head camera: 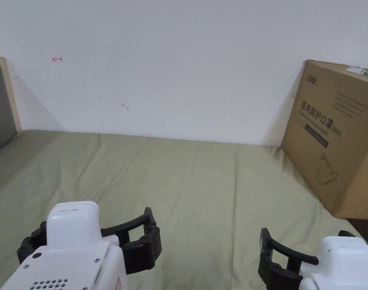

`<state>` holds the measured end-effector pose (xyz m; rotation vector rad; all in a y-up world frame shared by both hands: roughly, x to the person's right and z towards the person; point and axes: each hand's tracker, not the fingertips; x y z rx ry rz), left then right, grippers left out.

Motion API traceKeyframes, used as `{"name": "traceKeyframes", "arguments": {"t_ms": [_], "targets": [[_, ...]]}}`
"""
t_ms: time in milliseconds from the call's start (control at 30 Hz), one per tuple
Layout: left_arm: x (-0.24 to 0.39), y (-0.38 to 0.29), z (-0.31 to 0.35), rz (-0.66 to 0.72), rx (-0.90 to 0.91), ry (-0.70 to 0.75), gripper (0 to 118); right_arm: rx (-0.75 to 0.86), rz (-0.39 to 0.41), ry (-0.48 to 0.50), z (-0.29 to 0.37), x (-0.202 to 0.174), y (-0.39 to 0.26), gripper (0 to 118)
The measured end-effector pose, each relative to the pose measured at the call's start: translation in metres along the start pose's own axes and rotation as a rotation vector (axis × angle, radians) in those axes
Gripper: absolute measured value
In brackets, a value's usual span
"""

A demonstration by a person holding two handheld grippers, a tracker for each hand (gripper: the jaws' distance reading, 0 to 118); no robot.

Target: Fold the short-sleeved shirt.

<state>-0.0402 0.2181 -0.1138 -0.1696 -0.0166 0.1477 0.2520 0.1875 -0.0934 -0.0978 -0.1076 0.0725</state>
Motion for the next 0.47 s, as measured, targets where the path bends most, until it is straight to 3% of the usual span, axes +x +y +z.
{"name": "traceKeyframes", "arguments": {"t_ms": [467], "targets": [[0.0047, -0.0023, -0.0024, 0.001, -0.024, -0.011, 118, 0.003, 0.0, 0.005, -0.0009, -0.0044, -0.0034, 115]]}}
